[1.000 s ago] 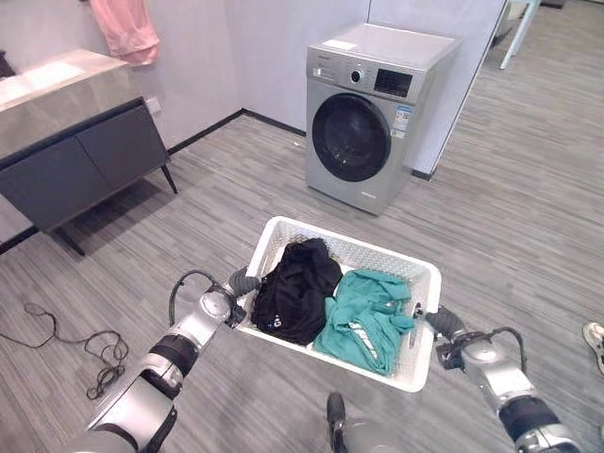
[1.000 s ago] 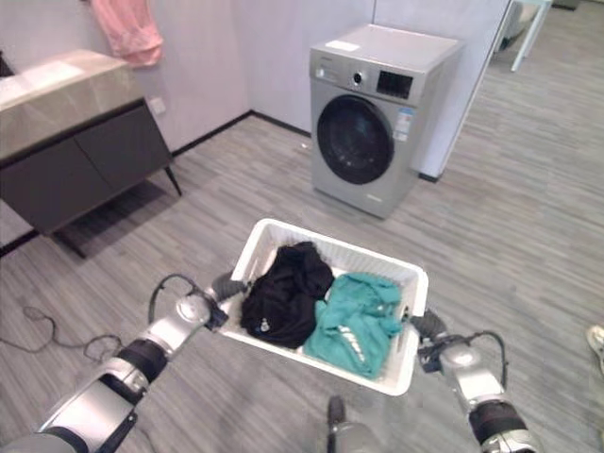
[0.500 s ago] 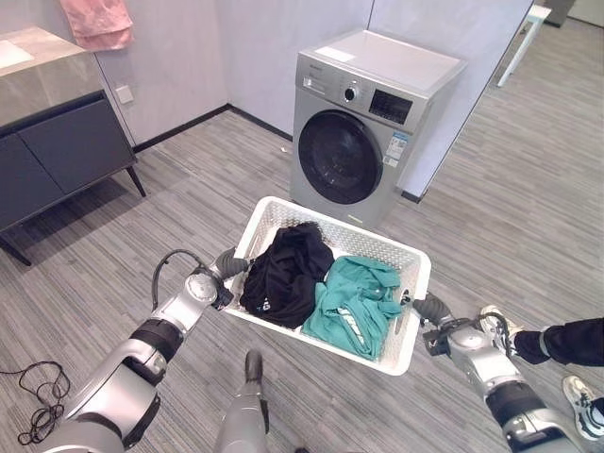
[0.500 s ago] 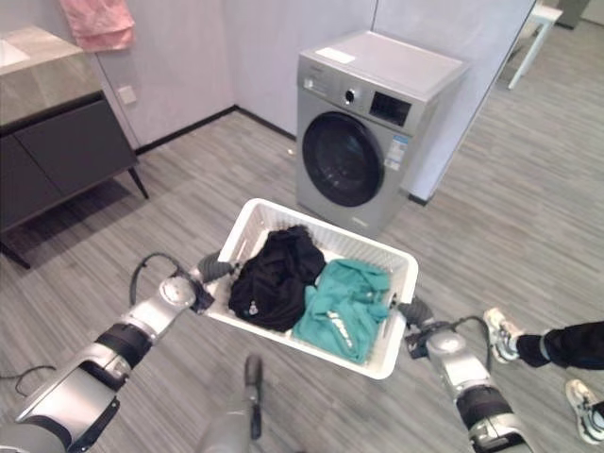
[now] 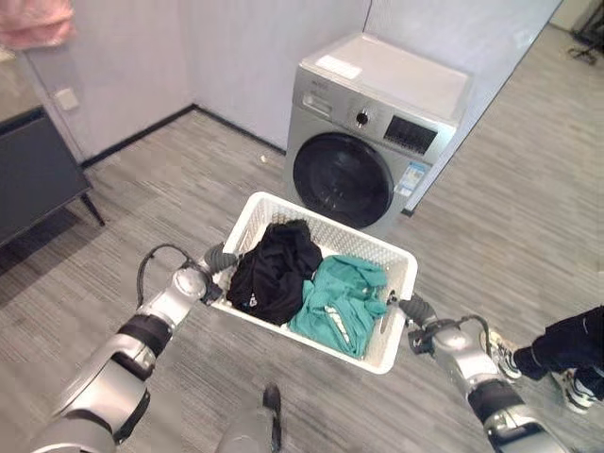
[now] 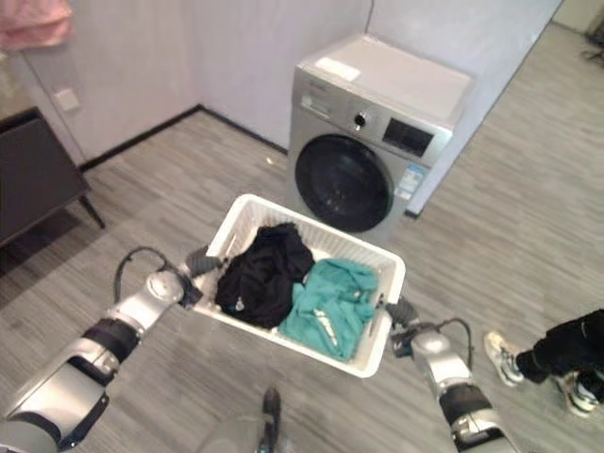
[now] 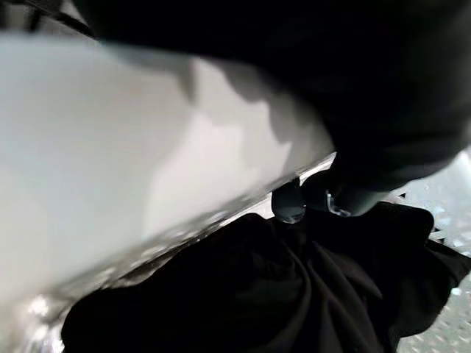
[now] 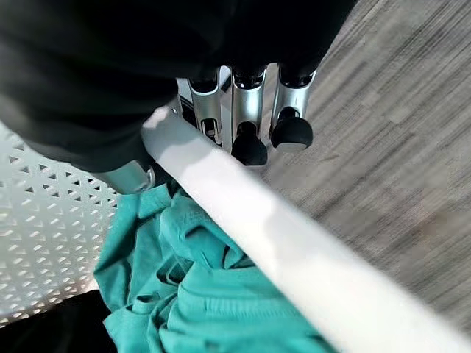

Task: Grab the laundry basket,head to the washer,open it,put in the laundry and shut it.

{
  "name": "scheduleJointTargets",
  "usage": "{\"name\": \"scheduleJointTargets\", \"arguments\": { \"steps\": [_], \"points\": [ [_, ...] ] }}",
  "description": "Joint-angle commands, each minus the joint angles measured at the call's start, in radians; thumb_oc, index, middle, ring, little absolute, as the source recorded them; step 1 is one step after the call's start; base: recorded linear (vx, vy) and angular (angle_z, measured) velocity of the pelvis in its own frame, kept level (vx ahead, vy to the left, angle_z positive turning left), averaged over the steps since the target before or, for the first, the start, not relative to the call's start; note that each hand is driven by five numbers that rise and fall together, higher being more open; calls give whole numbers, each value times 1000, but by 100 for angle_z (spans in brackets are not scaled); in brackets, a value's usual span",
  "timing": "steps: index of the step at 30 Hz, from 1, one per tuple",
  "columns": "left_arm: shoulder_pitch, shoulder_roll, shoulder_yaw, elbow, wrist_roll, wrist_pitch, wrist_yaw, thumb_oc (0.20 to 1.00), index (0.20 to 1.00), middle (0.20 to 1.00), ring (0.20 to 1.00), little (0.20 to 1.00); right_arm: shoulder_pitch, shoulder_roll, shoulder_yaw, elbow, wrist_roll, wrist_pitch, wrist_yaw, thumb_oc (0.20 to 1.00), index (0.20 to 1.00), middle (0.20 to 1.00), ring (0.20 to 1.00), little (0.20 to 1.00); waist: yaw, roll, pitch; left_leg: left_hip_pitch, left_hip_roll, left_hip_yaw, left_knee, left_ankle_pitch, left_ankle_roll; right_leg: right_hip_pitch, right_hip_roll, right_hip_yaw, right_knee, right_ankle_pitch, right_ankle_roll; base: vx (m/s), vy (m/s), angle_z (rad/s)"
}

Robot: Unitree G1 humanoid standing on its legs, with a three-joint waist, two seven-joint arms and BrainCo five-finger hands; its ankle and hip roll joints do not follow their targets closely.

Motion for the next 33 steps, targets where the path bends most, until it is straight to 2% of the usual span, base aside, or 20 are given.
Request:
{"name": "scheduleJointTargets", "arguments": {
  "steps": [1, 2, 3, 4, 6, 7, 10, 18, 33],
  "points": [
    [-13, -26, 26, -63, -17, -69, 12, 200, 200, 200, 200, 200, -41, -48, -38, -25, 75, -109, 34, 200, 200, 200, 200, 200, 16, 90, -101, 69, 126, -66, -70, -11, -88, -38, -62, -190, -308, 157, -35, 243, 99, -26],
    [-11, -29, 21, -66, -15, -69, 5, 200, 200, 200, 200, 200, -37, -54, -46, -13, 81, -106, 35, 200, 200, 200, 200, 200, 5, 91, -101, 91, 125, -61, -77, -29, -94, -36, -86, -233, -377, 123, -45, 270, 30, -8],
    [-16, -36, 11, -54, -20, -69, 3, 200, 200, 200, 200, 200, -48, -65, -40, 18, 83, -104, 40, 200, 200, 200, 200, 200, 3, 88, -104, 101, 124, -46, -71, -49, -105, -37, -117, -280, -511, 115, -44, 243, -31, 6],
    [-19, -38, 11, -49, -22, -71, 4, 200, 200, 200, 200, 200, -51, -72, -46, 31, 86, -101, 41, 200, 200, 200, 200, 200, -1, 90, -102, 106, 128, -44, -64, -60, -111, -39, -125, -289, -566, 134, -38, 181, -73, -34],
    [-26, -45, 14, -36, -20, -75, 7, 200, 200, 200, 200, 200, -50, -87, -56, 36, 84, -98, 41, 200, 200, 200, 200, 200, -18, 84, -96, 114, 126, -46, -49, -76, -119, -64, -124, -236, -642, 182, -21, 124, -99, -33],
    [-29, -47, 23, -32, -10, -80, 15, 200, 200, 200, 200, 200, -31, -100, -74, 27, 87, -99, 42, 200, 200, 200, 200, 200, -33, 67, -90, 118, 113, -50, -34, -92, -122, -61, -105, -162, -700, 206, -8, 143, -114, 14],
    [-10, -64, 35, -33, 6, -85, 13, 200, 200, 200, 200, 200, 9, -112, -100, 5, 81, -105, 45, 200, 200, 200, 200, 200, -31, 53, -115, 132, 111, -44, -39, -103, -131, -1, -101, -170, -789, 214, 0, 132, -97, 18],
    [26, -81, 50, -38, 10, -86, 9, 200, 200, 200, 200, 200, 59, -131, -127, -29, 54, -108, 48, 200, 200, 200, 200, 200, -34, 55, -141, 149, 125, -63, -100, -81, -150, 42, -75, -206, -841, 185, -5, 55, -53, 5],
    [32, -88, 57, -41, 15, -88, 11, 200, 200, 200, 200, 200, 88, -124, -142, -47, 64, -119, 48, 200, 200, 200, 200, 200, -39, 56, -149, 161, 137, -65, -135, -64, -161, 56, -58, -207, -865, 173, -11, 7, -11, -1]
  ]
}}
